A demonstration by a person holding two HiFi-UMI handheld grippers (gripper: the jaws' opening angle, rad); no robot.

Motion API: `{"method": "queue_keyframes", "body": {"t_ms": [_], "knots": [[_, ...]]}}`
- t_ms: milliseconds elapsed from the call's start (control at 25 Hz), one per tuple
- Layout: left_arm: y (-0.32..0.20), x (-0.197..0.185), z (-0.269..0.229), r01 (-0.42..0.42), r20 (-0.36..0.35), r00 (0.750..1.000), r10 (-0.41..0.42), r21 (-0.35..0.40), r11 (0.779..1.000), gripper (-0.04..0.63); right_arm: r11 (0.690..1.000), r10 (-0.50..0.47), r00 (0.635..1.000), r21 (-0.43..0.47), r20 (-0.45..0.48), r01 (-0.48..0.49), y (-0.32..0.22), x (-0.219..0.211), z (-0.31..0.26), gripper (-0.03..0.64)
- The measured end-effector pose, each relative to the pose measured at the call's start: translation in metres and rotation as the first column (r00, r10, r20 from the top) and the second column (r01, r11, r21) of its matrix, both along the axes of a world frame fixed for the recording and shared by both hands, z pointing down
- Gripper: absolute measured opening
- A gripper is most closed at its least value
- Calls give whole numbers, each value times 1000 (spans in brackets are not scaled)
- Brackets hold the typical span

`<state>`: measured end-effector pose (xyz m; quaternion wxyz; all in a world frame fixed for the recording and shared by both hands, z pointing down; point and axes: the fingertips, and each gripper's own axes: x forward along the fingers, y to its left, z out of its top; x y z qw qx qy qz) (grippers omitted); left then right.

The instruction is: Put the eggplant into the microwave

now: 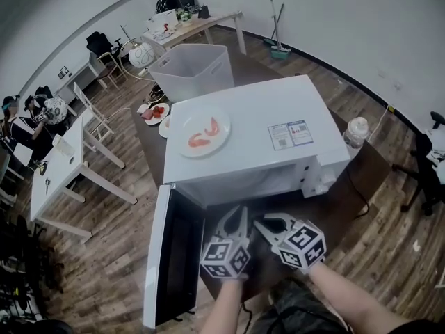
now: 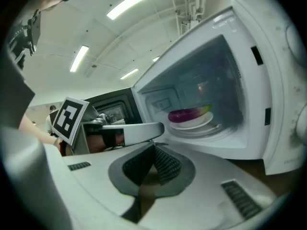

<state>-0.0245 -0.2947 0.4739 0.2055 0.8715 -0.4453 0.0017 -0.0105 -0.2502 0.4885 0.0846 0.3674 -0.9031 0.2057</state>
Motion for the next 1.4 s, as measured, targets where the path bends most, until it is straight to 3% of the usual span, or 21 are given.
{"method": "queue_keyframes", "body": {"t_ms": [280, 480, 800, 1160, 1400], "knots": [[40, -13, -12, -2, 26, 1000, 2, 25, 1000, -2, 996, 21, 1000, 93, -18, -19, 37, -3, -25, 2], [76, -17, -25, -20, 48, 999, 17, 59, 998, -2, 996, -36, 999, 83, 18, 34, 77, -8, -41, 2], [128, -22, -55, -73, 96, 993, 62, 115, 991, -2, 990, -31, 999, 138, -28, 35, 124, -5, -76, 2], [179, -15, -112, -87, 95, 993, 70, 195, 977, -2, 977, -39, 999, 211, -5, 39, 168, 0, -127, 0], [215, -23, -110, -67, 52, 997, 60, 166, 984, -2, 977, -34, 999, 211, 20, 29, 198, 0, -138, 0]]}}
